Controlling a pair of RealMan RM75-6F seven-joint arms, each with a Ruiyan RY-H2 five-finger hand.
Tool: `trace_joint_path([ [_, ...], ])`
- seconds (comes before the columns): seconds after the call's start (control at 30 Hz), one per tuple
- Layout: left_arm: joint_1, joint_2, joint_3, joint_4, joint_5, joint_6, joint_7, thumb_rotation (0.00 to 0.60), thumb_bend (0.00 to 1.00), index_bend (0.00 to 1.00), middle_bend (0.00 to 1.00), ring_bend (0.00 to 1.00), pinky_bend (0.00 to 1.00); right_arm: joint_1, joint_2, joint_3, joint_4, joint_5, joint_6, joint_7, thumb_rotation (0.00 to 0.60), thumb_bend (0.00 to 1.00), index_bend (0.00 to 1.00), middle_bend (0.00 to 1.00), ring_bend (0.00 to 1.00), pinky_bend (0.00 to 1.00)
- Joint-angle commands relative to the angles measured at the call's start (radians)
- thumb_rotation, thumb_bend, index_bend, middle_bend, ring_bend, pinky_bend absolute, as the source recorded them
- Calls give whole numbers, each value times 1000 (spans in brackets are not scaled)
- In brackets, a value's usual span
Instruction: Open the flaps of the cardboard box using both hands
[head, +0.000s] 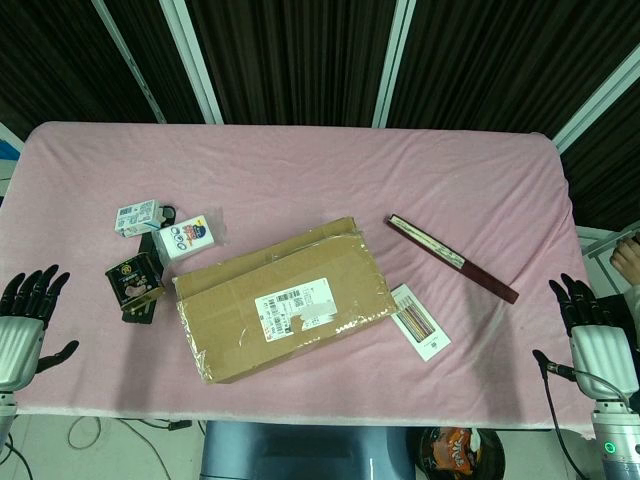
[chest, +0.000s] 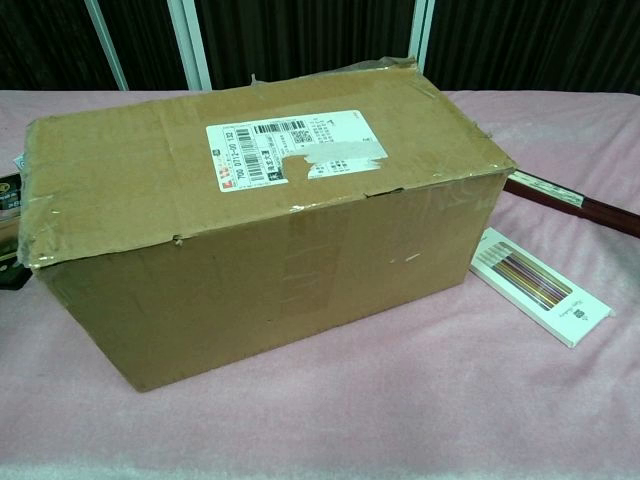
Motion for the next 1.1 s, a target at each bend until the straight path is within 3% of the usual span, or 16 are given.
trace_joint_path([
  [0.03,0,1,1,0,0,-2,0,600,121,0,0,0,0,0,0,-1,1,0,-1,2,600,202,0,0,0,211],
  [0.3,-2,10,6,-23,5,-7,-23,600,126,0,0,0,0,0,1,0,-1,3,-4,0,600,202,0,0,0,211],
  [0.4,-9,24,11,-68,8,-24,-64,600,211,0,0,0,1,0,1,-2,-3,2,-8,-1,600,202,0,0,0,211],
  [0.5,-23,54,15,-165,6,-54,-136,600,313,0,0,0,28,0,3,-5,-6,1,-10,-3,600,202,0,0,0,211],
  [0.73,-80,126,-11,-404,-5,-127,-264,600,361,0,0,0,40,-1,5,-4,-9,5,-13,-2,600,202,0,0,0,211],
  [1.1,-203,187,-76,-716,-266,-364,-428,600,361,0,0,0,81,-1,9,-2,-13,18,-21,0,600,204,0,0,0,211],
])
